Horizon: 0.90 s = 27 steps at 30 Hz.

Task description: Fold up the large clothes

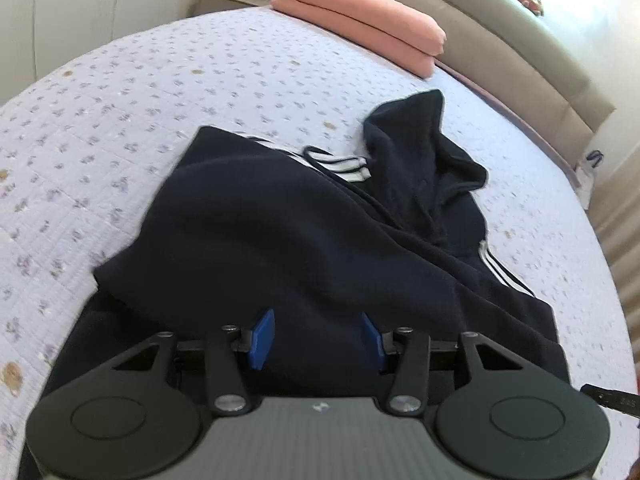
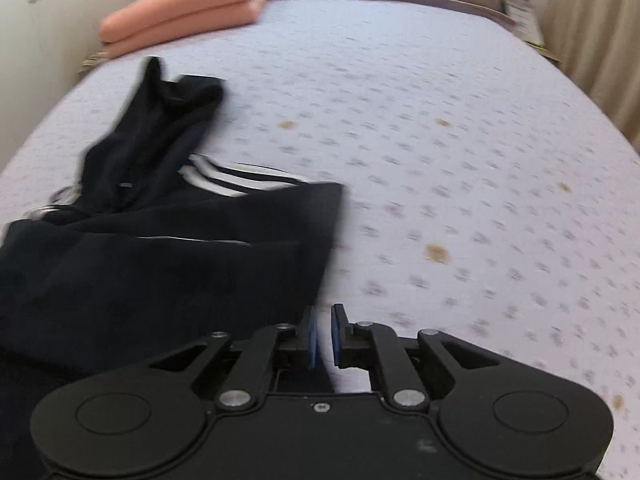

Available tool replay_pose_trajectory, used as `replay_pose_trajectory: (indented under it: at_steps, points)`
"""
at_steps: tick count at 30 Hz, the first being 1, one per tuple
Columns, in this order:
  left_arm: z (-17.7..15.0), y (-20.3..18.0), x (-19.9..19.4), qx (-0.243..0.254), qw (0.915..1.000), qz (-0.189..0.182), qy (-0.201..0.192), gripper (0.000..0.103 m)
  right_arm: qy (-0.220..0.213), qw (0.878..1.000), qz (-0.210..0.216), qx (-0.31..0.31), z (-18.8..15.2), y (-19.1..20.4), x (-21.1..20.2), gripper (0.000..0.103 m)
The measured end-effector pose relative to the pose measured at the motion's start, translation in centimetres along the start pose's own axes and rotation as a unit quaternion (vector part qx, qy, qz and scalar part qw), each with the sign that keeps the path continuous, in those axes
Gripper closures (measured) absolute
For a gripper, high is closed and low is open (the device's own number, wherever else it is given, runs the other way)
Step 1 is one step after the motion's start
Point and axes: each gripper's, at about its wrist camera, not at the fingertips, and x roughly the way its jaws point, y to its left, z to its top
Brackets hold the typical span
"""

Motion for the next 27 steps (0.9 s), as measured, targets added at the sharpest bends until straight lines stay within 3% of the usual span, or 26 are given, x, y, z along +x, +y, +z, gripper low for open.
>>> replay_pose_trajectory:
  at_steps: [2,6,12,13,14,15,16,20,22,25,27]
  points:
    - [0.4,0.3,-0.1,0.003,1.0000,0.001,-0.005,0.054,-0.018,1.000,0.022,-0.010,0.3,1.8,-0.5,0.027]
    - [1.2,0.7,0.0,0.012,0.9999,0.004,-0.005,0.054,-0.047,0.998,-0.015,-0.047,0.9,4.4,0.1,0.025]
    - [2.2,2.5,0.4,0.014,0.9998,-0.010,0.008,0.053,0.006,0.999,0.002,0.047,1.3,1.3,2.7,0.027]
    - [2.4,2.9,0.5,0.012,0.9998,-0.012,0.012,0.053,0.007,0.999,0.007,0.051,1.0,1.3,2.7,0.031]
    - [2.5,3.2,0.6,0.012,0.9997,-0.013,0.015,0.053,0.004,0.999,0.009,0.049,0.8,1.6,2.6,0.047]
    - [2.6,3.5,0.8,0.011,0.9997,-0.013,0.019,0.053,0.005,0.999,0.009,0.039,0.7,2.3,2.6,0.082]
    - [2.8,3.9,1.0,0.012,0.9995,-0.015,0.024,0.053,0.008,1.000,0.004,0.022,0.5,3.2,2.5,0.101]
    - [3.7,4.8,1.6,0.019,0.9989,-0.027,0.034,0.054,-0.014,0.999,-0.023,-0.046,-0.1,6.9,1.0,0.101]
    - [4.3,5.0,1.8,0.029,0.9985,-0.031,0.034,0.054,-0.039,0.995,-0.062,-0.060,0.1,7.6,-0.7,0.101]
    - [5.8,5.3,2.0,0.038,0.9977,-0.045,0.033,0.054,-0.067,0.989,-0.122,-0.045,1.0,7.1,-3.3,0.102]
    - [6.7,5.5,2.3,0.042,0.9967,-0.060,0.036,0.054,-0.069,0.988,-0.139,-0.023,1.2,6.5,-4.2,0.102]
